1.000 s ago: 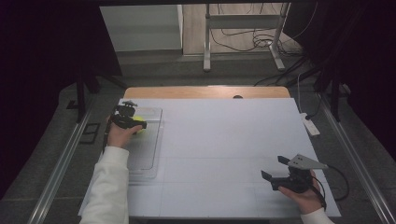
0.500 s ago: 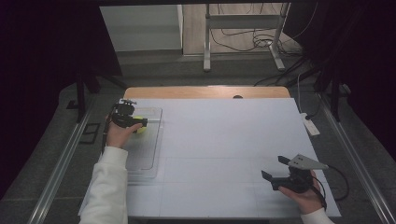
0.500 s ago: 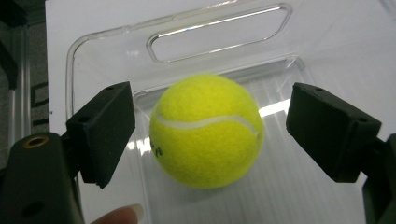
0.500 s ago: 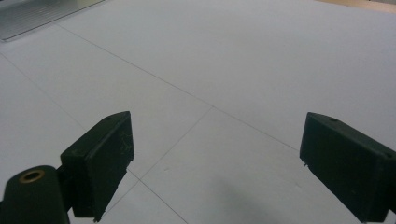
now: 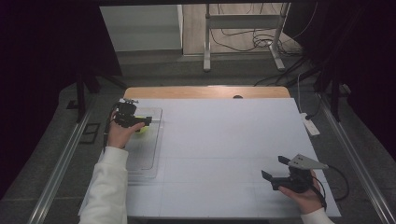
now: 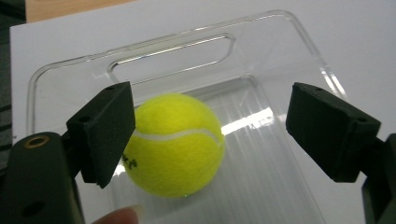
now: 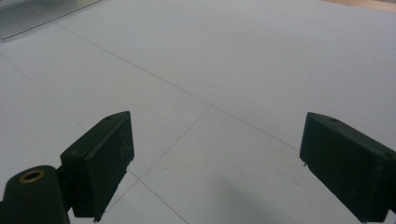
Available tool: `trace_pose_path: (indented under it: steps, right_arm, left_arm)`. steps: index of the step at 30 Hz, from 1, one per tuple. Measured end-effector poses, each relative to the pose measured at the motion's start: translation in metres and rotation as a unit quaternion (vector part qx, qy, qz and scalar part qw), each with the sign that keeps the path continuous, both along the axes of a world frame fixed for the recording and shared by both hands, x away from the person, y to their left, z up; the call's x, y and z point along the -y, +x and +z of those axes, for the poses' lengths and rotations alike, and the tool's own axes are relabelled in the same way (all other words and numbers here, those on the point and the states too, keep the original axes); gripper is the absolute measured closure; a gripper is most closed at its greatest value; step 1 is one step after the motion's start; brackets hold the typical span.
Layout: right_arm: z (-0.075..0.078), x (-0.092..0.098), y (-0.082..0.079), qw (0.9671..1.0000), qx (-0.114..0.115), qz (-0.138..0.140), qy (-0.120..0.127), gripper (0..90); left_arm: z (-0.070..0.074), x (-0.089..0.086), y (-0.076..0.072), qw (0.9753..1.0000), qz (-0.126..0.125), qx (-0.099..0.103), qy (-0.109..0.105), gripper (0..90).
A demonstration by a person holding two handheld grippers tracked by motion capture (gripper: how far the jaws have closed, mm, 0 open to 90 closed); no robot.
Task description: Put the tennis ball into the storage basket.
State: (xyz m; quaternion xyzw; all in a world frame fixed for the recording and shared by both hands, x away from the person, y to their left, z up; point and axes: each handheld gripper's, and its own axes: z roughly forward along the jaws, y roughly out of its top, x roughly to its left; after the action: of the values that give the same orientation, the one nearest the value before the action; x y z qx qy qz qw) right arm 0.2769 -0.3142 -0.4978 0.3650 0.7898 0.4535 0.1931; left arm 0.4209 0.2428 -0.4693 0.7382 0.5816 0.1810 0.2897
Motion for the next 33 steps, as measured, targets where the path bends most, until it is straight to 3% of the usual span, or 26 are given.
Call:
trace_pose_path:
  steps: [7, 13, 18, 25, 33]
  right_arm:
    - [0.0, 0.0, 0.001, 1.0, 0.001, -0.001, -0.001, 10.2]
    - [0.001, 0.0, 0.001, 1.0, 0.002, -0.002, -0.002, 10.2]
    - [0.001, 0.0, 0.001, 1.0, 0.003, -0.003, -0.003, 10.2]
    - [0.001, 0.0, 0.001, 1.0, 0.003, -0.003, -0.003, 10.3]
    - [0.001, 0.0, 0.001, 1.0, 0.003, -0.004, -0.003, 10.3]
  left_arm:
    - [0.006, 0.005, -0.006, 0.9993, -0.028, 0.011, -0.021, 17.3]
    - [0.003, 0.009, -0.01, 0.9974, -0.047, 0.004, -0.055, 17.3]
    - [0.002, 0.013, -0.017, 0.997, -0.056, 0.004, -0.054, 17.3]
    - [0.005, 0.017, -0.033, 0.9936, -0.082, 0.023, -0.074, 17.3]
    - [0.009, 0.029, -0.056, 0.9902, -0.115, 0.045, -0.065, 17.1]
